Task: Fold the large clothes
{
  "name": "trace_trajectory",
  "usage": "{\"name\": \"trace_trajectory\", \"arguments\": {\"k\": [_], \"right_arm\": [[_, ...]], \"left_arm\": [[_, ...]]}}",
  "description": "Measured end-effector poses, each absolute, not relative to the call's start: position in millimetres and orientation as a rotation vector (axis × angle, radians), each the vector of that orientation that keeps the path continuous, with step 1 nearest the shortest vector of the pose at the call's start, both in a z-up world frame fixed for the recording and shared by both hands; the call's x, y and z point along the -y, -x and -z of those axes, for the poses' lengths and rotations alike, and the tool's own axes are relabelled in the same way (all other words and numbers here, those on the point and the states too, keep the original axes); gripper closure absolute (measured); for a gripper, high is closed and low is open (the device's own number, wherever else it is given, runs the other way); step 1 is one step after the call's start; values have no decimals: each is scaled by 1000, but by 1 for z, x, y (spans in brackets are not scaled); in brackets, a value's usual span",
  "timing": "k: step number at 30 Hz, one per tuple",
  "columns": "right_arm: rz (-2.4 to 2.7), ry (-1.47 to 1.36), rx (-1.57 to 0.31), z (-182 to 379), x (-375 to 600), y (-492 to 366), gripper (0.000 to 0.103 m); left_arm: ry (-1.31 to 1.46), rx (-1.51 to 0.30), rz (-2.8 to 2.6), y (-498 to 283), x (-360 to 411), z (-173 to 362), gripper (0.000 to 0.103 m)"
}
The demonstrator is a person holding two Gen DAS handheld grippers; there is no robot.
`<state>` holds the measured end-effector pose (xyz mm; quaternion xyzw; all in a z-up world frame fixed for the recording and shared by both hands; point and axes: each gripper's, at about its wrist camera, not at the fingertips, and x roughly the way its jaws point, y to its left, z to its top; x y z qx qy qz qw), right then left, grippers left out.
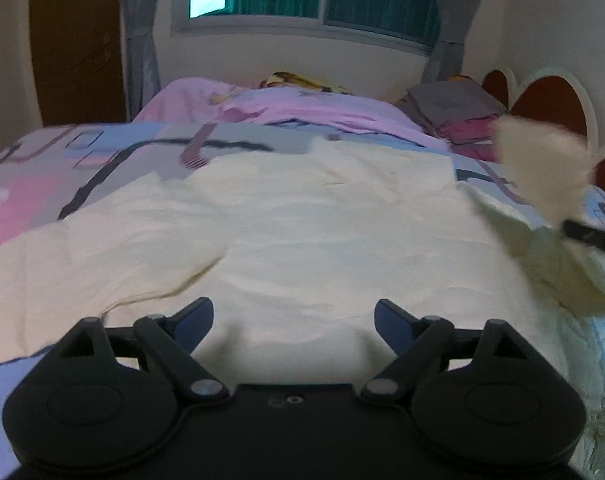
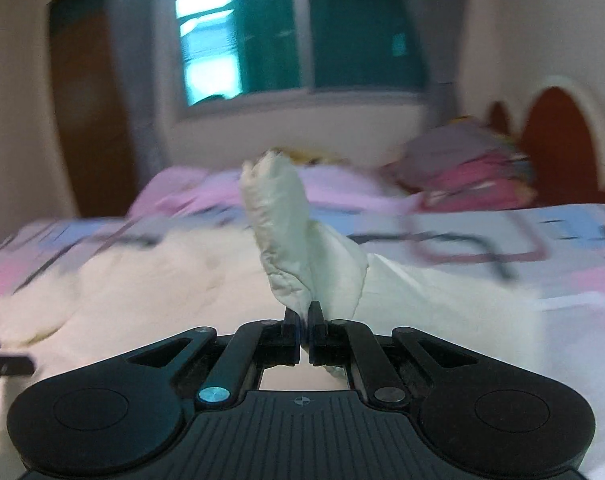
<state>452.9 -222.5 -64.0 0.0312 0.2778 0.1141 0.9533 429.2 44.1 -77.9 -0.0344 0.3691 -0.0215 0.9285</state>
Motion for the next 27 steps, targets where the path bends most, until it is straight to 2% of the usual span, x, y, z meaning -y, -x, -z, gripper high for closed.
{"name": "trace_trajectory", "arguments": {"k": [6,12,13,14,15,16,17,20,21,22,23,26,27], "right_arm": [[-392,25,-659,106,125,-465,100],[-446,123,-710,137,71,-463,99],[-435,178,-703,138,64,-459,94],[-431,195,-692,136,64,-456,74],[-428,179,-674,132,71,-449,60],[-410,157,-651,128,78,-444,37],[-397,140,-636,124,85,-442,35],[-341,81,-638,117,123,-433,39],[-317,60,-644,114,136,-430,45],[-287,40,-654,111,153,-425,57],[-256,25,-660,108,167,-421,60],[-146,-21,-696,112,218,-415,61],[-113,-34,-707,112,231,-415,61]], "left_arm": [[133,-786,64,-410,-84,86,16],[175,-786,60,-405,-109,87,14],[181,-783,63,-406,-111,87,13],[188,-777,67,-407,-112,86,10],[198,-772,75,-409,-112,85,8],[209,-770,87,-412,-111,85,8],[219,-770,102,-416,-110,86,8],[247,-771,173,-433,-100,91,10],[262,-775,190,-441,-97,96,13],[274,-787,197,-449,-94,101,15],[290,-805,202,-459,-91,107,21],[320,-844,211,-483,-85,122,31],[325,-854,213,-488,-83,125,41]]}}
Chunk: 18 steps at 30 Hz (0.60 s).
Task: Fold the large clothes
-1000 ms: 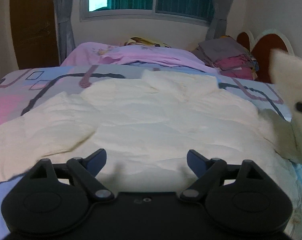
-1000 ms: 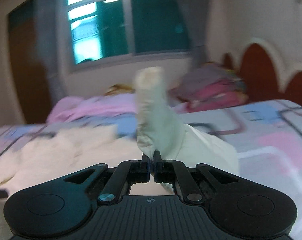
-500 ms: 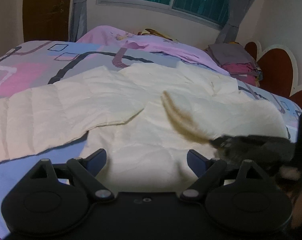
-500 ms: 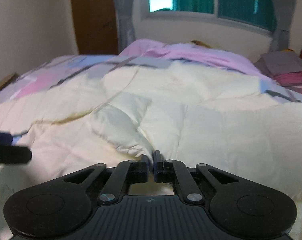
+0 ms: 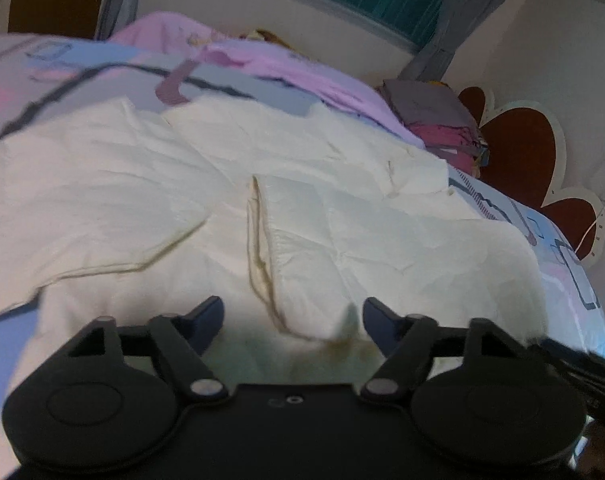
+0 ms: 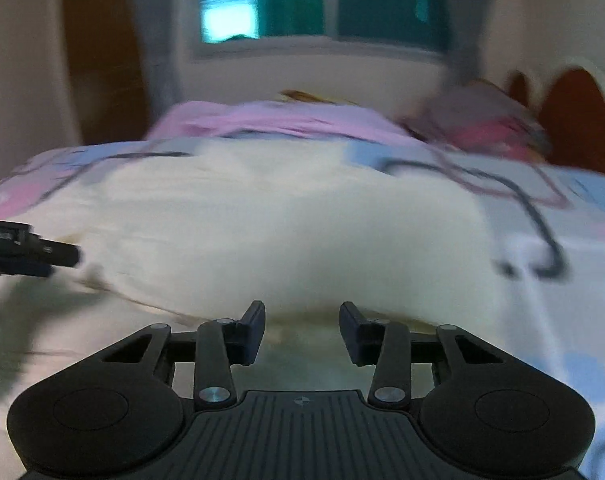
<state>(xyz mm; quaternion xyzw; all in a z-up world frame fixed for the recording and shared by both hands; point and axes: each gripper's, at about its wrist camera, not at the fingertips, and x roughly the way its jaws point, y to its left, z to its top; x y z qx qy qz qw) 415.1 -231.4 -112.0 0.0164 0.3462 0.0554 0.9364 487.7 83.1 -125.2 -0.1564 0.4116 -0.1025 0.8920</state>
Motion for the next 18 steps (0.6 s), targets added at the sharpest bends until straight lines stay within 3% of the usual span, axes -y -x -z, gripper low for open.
{"name": "trace_trajectory", "arguments": {"k": [1,5,6,11,18], "right_arm": [[-74,-55,-721,115,247,-417,62],[9,-120,-758,123,288,-420,72],[24,-129,-769,124,293,-422,73],[40,-147,-767,126,306,-425,73],[45,-118,-790,132,305,-430,73]], "left_arm": [[329,-863,222,-494,-81,128,47],[308,-845,229,-508,-72,128,92],[310,-822,227,-506,-72,124,95],[302,-699,194,-494,-86,97,96],[245,-818,144,-502,-92,128,96]]}}
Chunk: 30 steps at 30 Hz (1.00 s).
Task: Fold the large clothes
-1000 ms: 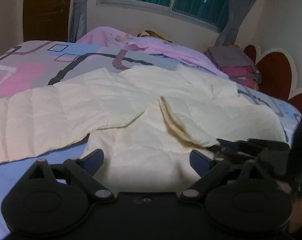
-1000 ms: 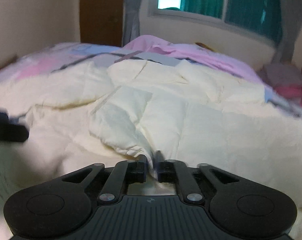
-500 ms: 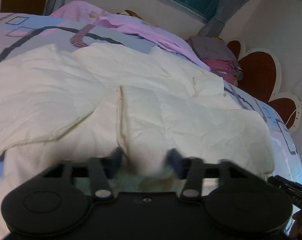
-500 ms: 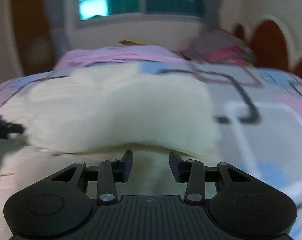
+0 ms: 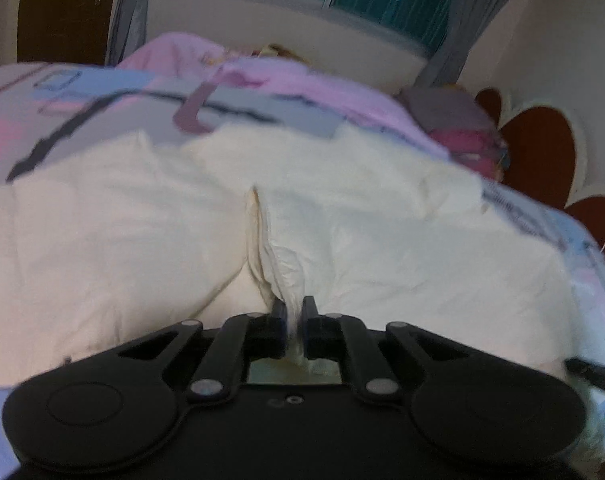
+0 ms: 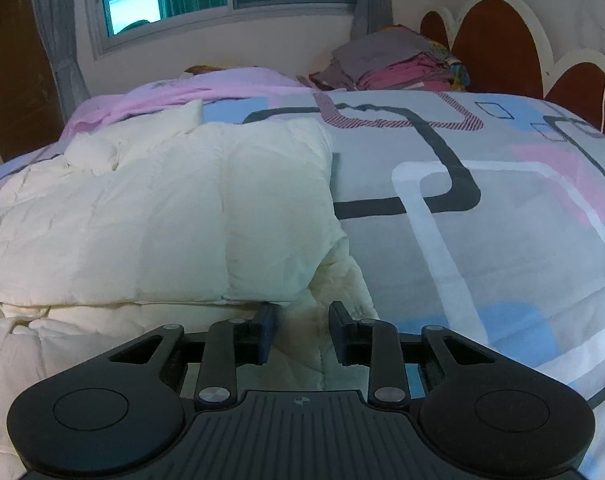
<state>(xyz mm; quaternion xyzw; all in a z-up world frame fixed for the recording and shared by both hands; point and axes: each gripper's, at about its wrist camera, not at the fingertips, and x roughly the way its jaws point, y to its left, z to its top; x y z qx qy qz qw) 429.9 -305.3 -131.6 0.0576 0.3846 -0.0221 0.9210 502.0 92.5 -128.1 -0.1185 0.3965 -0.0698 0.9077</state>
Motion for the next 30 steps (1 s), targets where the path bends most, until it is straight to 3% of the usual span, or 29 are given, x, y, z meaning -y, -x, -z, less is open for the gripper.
{"name": "trace_trajectory", "arguments": {"k": [2,4,6,8,10,12,15,16,18,19,22,26,30], "right_arm": [[29,-129,-769,123,310,-425,73],[17,-141,-727,112,317,-420,73],[12,-160,-681,98,324,-420,73],[12,-190,-637,85,333,-427,73],[14,-204,-624,77,339,-449,73],[10,-212,-620,71,341,-474,73],[-4,-204,-630,73,341,-515,73],[-15,-198,-642,77,340,-529,74],[-24,-201,-676,85,340,-550,89],[-26,-204,-700,91,341,-559,91],[-27,-193,-765,115,345,-579,91],[-28,-191,-813,145,351,-582,91],[-21,-261,-776,135,363,-574,91]], "left_arm": [[247,-818,141,-501,-93,132,96],[239,-814,141,-498,-94,129,89],[219,-798,85,-494,-97,121,57],[195,-709,40,-485,-102,108,51],[200,-686,61,-490,-103,100,52],[197,-690,119,-504,-96,95,64],[148,-710,166,-525,-80,99,70],[135,-729,170,-531,-76,103,70],[106,-757,182,-542,-68,112,71],[83,-766,175,-546,-65,116,71],[57,-804,150,-549,-67,132,68],[0,-811,139,-544,-69,141,74],[-11,-811,131,-546,-69,133,74]]}}
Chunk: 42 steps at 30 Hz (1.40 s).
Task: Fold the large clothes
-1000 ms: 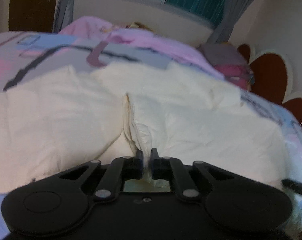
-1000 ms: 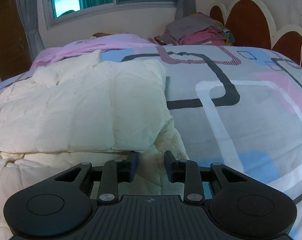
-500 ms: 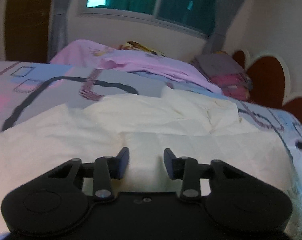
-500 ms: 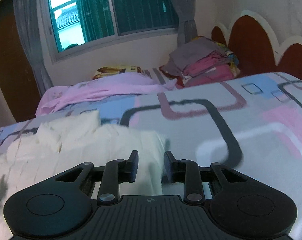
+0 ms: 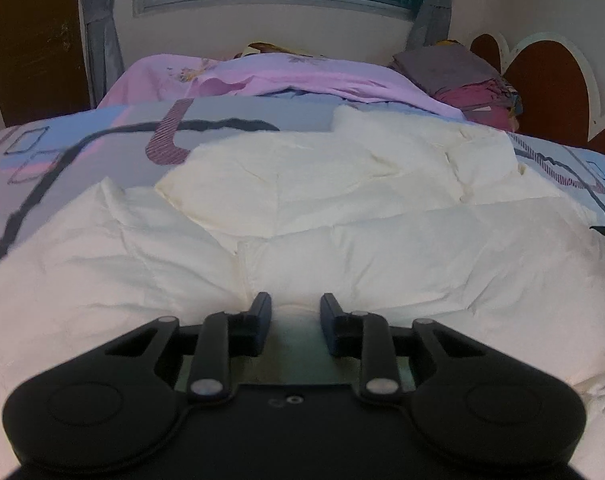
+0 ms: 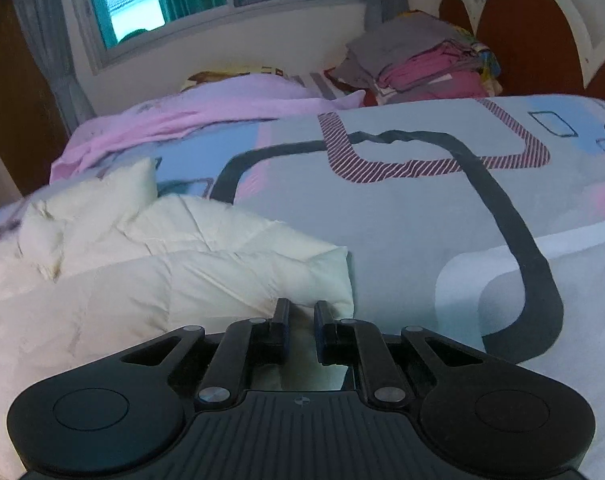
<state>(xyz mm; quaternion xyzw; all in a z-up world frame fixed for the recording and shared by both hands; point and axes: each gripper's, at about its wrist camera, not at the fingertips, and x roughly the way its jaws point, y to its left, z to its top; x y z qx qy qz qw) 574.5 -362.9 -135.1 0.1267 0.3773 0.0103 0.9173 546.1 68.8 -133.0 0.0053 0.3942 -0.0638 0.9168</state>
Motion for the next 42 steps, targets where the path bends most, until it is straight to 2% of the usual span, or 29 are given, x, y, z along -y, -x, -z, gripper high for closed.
{"name": "trace_trajectory", "arguments": {"k": [2,17,23,26,31,35,36,37,38,39,40,41,42], "right_arm": [[-17,-297,-729,126,371,-567,91],[42,-192,-851,146,375,-606,91],[3,-207,-756,110,367,-532,91],[-31,-175,-755,111,351,-497,91],[12,-140,-838,139,340,-495,91],[44,-137,-815,121,337,-485,91],[45,-135,-800,116,336,-479,91],[52,-123,-786,110,334,-471,91],[66,-106,-776,105,332,-464,91],[73,-92,-773,101,329,-458,90],[79,-81,-774,99,327,-455,69],[88,-66,-762,96,322,-449,28],[88,-45,-730,93,318,-442,19]], "left_arm": [[-22,-757,114,-541,-71,126,67],[-38,-816,98,-555,-68,138,63],[-44,-758,125,-515,-65,111,66],[-21,-746,149,-492,-58,109,66],[-34,-823,140,-497,-50,137,63],[-38,-830,122,-499,-48,132,64],[-37,-823,122,-495,-49,129,51],[-36,-813,114,-491,-50,127,42],[-47,-794,78,-484,-52,123,11],[-53,-767,52,-480,-55,121,0],[-51,-744,32,-474,-60,118,1],[-35,-745,21,-468,-67,117,1],[-6,-749,15,-463,-75,116,1]]}}
